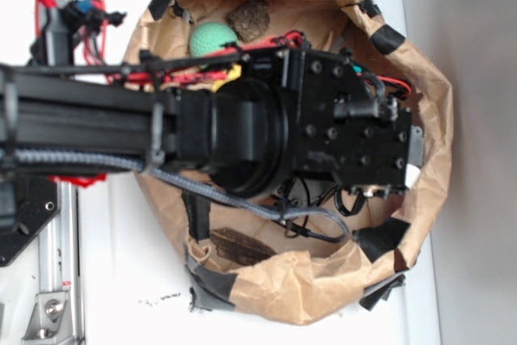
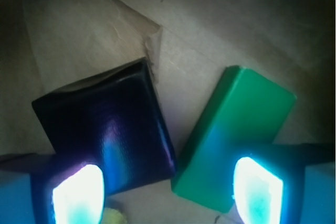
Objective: Grab the black box.
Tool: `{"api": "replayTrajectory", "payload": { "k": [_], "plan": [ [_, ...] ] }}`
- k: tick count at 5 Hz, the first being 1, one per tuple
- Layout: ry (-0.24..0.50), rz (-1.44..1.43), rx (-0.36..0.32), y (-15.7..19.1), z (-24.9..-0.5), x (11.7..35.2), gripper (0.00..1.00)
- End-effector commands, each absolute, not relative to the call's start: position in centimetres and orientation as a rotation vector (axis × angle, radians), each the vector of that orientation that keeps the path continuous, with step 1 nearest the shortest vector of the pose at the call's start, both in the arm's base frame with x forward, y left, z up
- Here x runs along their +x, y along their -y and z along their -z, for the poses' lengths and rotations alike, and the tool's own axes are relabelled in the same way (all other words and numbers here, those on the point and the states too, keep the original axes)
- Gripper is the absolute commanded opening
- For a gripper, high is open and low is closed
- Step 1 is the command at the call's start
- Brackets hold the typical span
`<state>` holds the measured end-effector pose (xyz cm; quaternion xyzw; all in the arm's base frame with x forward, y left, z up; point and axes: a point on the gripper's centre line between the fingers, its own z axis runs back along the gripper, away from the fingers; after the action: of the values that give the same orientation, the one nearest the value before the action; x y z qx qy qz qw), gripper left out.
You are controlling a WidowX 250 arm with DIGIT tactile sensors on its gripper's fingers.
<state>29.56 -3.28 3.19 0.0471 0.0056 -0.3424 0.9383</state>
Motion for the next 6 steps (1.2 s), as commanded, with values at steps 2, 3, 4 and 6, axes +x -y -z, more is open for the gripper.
{"api": "replayTrajectory", "payload": {
  "k": [2,3,4,6],
  "plan": [
    [0.066,0.862,-0.039,9.4,-4.0,25.8,1.00],
    [0.031,0.816,-0.007,9.1,-2.9,26.8,1.00],
    [0.029,0.685,0.027,6.4,-4.1,28.8,0.00],
    [0.165,0.297,-0.010,-1.7,-13.9,29.0,0.00]
  ]
}}
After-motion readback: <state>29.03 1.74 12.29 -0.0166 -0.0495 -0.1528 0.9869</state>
